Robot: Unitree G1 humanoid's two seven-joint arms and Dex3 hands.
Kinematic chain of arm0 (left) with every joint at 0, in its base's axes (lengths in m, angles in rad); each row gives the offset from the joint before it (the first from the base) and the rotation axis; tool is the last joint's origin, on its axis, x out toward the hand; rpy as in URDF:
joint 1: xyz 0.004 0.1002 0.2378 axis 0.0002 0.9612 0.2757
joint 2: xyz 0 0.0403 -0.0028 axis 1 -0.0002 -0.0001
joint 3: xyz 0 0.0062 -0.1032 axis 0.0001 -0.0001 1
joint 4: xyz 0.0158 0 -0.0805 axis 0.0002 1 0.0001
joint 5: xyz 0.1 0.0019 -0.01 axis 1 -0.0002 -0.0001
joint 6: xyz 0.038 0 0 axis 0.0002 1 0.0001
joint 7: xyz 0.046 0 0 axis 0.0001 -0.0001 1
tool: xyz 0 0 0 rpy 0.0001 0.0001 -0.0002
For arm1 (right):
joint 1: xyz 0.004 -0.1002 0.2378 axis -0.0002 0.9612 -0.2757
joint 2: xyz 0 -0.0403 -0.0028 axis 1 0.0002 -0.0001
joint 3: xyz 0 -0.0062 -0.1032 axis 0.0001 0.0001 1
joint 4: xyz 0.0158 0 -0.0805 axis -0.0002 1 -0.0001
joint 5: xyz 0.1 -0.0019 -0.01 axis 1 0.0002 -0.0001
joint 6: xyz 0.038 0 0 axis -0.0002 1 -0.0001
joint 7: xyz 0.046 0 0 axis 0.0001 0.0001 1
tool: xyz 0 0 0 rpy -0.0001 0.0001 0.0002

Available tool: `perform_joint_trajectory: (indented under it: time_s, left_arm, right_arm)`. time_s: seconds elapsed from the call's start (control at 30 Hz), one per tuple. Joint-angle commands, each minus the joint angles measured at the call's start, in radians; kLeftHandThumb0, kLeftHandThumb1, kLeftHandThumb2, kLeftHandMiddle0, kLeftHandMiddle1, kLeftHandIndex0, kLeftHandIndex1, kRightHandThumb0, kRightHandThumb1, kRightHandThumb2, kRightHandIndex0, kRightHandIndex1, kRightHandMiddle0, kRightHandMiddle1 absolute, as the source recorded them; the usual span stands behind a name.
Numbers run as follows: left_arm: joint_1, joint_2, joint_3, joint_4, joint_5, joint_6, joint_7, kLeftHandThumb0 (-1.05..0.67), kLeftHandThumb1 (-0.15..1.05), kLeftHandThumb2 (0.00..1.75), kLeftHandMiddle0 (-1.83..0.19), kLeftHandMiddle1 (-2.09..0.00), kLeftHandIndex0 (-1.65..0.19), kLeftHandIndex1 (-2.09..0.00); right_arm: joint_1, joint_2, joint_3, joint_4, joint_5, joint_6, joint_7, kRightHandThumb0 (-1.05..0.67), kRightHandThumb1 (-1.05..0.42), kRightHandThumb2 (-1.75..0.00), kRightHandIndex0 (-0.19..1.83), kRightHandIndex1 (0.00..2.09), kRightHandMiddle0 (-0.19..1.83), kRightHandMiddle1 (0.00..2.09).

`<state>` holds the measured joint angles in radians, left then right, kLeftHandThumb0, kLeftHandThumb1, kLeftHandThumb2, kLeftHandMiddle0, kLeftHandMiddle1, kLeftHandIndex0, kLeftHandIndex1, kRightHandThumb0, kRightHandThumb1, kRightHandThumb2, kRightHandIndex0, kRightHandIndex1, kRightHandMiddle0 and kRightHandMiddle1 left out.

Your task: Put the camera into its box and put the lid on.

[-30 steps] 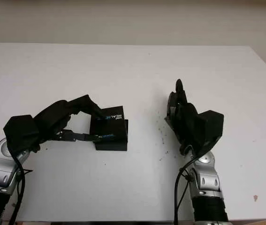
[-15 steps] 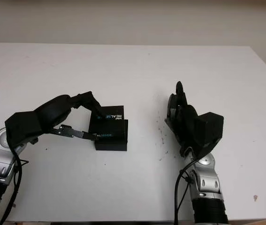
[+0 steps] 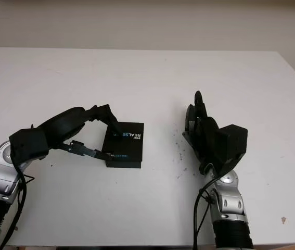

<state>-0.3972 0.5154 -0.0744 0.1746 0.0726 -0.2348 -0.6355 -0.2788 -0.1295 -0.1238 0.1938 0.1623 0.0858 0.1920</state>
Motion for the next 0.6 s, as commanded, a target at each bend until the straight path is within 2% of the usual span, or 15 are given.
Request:
perform_joint_trajectory:
  time_s: [0.0,0.57]
  left_arm:
    - [0.012,0.000,-0.009,-0.028,-0.011,-0.012,-0.008,-0.21,1.04,0.05,-0.28,-1.61,-0.21,-1.53]
    - [0.056,0.008,-0.007,-0.053,0.010,-0.010,0.027,-0.20,1.05,0.07,-0.23,-1.62,-0.15,-1.56]
  right_arm:
    - [-0.008,-0.005,0.002,-0.008,-0.002,-0.002,-0.001,-0.75,-1.05,-0.77,-0.19,0.00,-0.19,0.00]
    - [-0.017,-0.014,-0.005,0.008,-0.001,-0.012,0.011,-0.74,-1.05,-0.77,-0.19,0.00,-0.19,0.00]
